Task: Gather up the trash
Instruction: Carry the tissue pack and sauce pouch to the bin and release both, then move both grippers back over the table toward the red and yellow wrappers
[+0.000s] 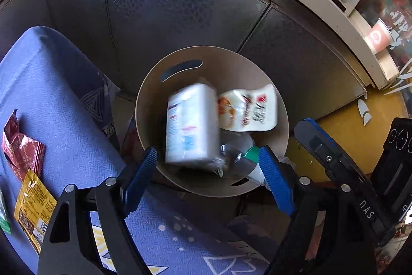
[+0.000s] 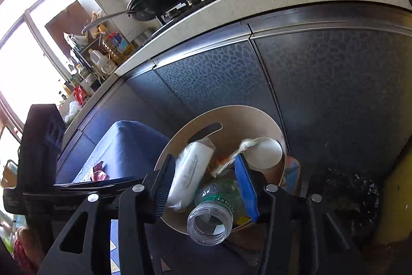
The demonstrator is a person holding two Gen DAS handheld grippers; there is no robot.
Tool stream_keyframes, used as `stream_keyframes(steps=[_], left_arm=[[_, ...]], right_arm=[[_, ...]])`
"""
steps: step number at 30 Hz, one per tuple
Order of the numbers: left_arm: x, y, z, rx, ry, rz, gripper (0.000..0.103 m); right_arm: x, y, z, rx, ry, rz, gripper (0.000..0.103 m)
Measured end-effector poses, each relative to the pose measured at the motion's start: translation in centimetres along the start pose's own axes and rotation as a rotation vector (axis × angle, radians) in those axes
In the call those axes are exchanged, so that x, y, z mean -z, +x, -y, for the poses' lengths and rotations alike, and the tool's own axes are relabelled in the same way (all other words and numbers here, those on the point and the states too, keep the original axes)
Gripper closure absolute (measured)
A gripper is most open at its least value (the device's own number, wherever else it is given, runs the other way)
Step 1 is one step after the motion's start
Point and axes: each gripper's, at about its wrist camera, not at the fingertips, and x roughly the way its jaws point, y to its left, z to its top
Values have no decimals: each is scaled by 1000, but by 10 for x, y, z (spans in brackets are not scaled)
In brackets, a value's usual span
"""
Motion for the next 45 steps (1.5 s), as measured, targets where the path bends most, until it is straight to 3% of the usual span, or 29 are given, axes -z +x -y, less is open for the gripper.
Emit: stream_keyframes(steps=[6,12,24,31,39,44,45], left_arm=[[30,-29,-14,-6,-14,59,23],[91,-81,-30,-29,-39,160,23],[243,-173,-141,-210,-258,272,23],[303,-208,-203,-245,-403,322,23],[329,-237,-253,-233,-538,394,23],[319,-239,-263,-179,-557,401,23],[311,-237,-261,-160,-543,400,23]], right_arm=[[9,-15,1,-38,40,37,54],[28,-34,-19,-115,39,19,54],[79,-19,-103,-212,-70,-124,55],[97,12,-162,-246,-198,-202,64],[44,103,-205,-204,-260,-204,64],[29,158,-223,-205,-311,-277,64],[29,167,-225,-238,-310,-316,64]])
